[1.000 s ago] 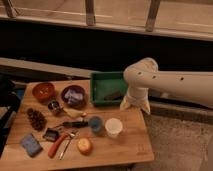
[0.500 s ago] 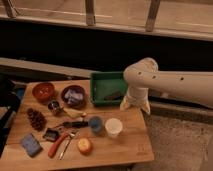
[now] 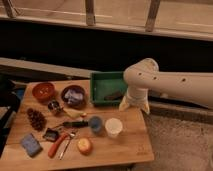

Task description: Place sponge in tray

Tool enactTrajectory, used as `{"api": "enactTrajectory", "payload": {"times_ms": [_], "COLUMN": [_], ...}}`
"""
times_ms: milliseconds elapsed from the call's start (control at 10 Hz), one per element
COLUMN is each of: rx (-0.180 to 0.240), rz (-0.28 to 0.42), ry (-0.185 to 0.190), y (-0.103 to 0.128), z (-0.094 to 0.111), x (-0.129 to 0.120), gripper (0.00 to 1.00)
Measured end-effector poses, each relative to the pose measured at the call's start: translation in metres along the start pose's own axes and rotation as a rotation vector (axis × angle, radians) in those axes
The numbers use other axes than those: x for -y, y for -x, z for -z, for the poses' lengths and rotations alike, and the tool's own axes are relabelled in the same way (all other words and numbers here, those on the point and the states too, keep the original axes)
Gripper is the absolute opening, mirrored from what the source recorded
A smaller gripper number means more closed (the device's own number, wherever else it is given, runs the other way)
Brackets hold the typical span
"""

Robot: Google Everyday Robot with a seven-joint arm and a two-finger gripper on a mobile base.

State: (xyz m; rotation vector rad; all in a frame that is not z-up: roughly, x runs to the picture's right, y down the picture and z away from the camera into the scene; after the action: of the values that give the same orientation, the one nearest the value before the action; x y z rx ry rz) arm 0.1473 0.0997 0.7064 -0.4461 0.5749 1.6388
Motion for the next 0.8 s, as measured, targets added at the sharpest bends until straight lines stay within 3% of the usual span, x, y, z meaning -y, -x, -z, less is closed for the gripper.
{"api": "enactTrajectory", "payload": {"times_ms": [300, 600, 800], "rx": [0.062, 0.114, 0.128], "rz": [0.178, 0.452, 0.635], "ry": [0.029, 0.045, 0.060], "y": [0.006, -0.001, -0.020], "z": [0.029, 0.062, 0.078], "x": [-0.055, -0.138, -0.194], "gripper": [0.80, 0.80, 0.80]}}
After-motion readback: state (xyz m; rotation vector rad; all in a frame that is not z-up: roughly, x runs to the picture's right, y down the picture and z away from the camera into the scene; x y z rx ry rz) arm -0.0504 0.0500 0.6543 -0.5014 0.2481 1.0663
